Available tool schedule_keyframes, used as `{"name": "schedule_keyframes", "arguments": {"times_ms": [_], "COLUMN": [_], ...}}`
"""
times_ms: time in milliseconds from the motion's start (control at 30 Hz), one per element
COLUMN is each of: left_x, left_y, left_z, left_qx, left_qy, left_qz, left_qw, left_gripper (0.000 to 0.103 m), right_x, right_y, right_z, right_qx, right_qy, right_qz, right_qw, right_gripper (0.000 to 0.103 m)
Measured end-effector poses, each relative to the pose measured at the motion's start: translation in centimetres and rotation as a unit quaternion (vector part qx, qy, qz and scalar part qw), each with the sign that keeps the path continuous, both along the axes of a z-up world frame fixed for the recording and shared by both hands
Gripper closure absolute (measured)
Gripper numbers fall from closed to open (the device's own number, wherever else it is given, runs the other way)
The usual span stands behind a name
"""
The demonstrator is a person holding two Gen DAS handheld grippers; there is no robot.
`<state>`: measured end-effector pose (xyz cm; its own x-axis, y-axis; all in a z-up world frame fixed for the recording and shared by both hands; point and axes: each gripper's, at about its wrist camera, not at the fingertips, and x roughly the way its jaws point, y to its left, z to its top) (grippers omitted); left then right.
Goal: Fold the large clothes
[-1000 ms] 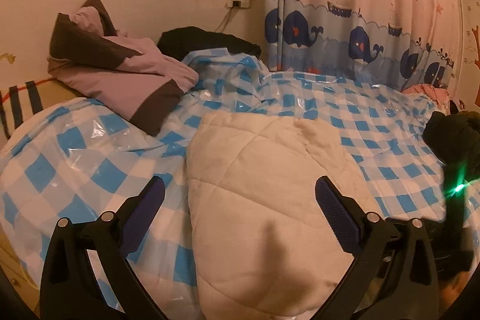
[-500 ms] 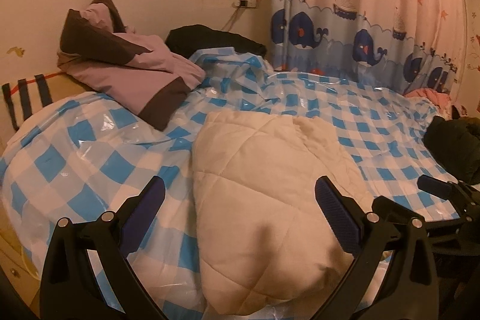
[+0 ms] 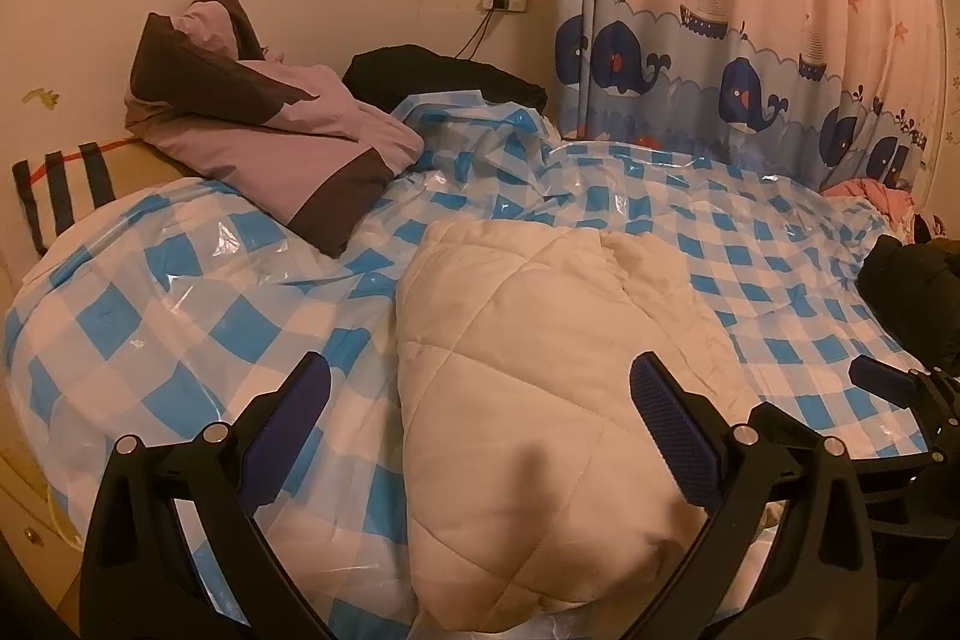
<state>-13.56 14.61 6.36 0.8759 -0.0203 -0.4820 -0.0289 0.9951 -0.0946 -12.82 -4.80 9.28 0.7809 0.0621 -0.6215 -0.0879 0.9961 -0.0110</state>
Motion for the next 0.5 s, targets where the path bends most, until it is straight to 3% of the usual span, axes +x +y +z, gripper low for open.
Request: {"name": "schedule_keyframes", "arguments": {"times_ms": [500], "left_x": [0.02], "left_y": [0.05], "left_z": [0.00], "left_qx": [-0.001], "left_qy": [0.000], "left_qz": [0.001], "left_qw": [1.0000], "left_gripper": [0.007], "right_x": [-0.15], "right_y": [-0.16], "right_z": [0.33], "right_qx": [-0.005], "right_qy": [-0.008], "right_qz": [-0.002], "right_qw": [1.000], "right_gripper": [0.005]}}
